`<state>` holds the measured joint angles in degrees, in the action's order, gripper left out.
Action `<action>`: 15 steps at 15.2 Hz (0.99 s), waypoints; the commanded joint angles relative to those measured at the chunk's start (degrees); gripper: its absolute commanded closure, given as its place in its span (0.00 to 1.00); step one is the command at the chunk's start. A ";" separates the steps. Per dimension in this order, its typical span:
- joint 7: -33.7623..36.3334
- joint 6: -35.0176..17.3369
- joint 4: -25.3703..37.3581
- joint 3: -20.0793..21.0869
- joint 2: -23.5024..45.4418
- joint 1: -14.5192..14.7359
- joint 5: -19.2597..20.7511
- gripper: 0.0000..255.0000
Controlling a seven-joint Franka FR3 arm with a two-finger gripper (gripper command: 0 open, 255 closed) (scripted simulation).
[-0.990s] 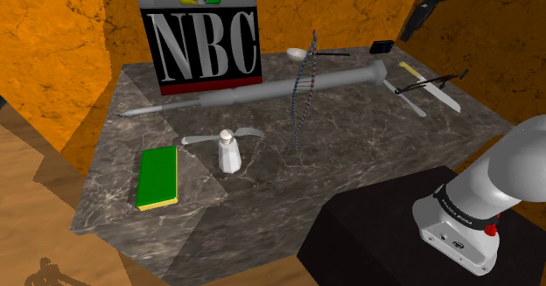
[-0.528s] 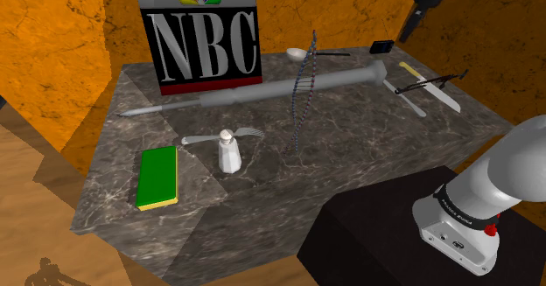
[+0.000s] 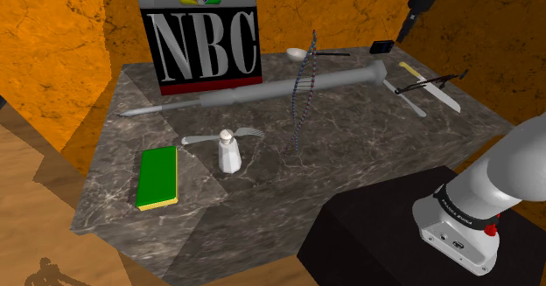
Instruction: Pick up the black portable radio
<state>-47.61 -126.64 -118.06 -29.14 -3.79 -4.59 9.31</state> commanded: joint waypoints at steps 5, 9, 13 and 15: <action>-11.69 -2.90 11.36 -2.17 13.81 -3.11 -7.83 0.00; -17.20 -3.20 19.03 -1.43 21.55 -6.52 -12.10 0.00; -17.34 -5.93 17.20 -1.09 22.56 -6.75 -12.66 0.00; -17.45 -7.27 16.37 -0.92 23.13 -6.87 -12.99 0.00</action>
<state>-65.10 -133.15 -101.06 -30.13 19.22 -11.50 -3.62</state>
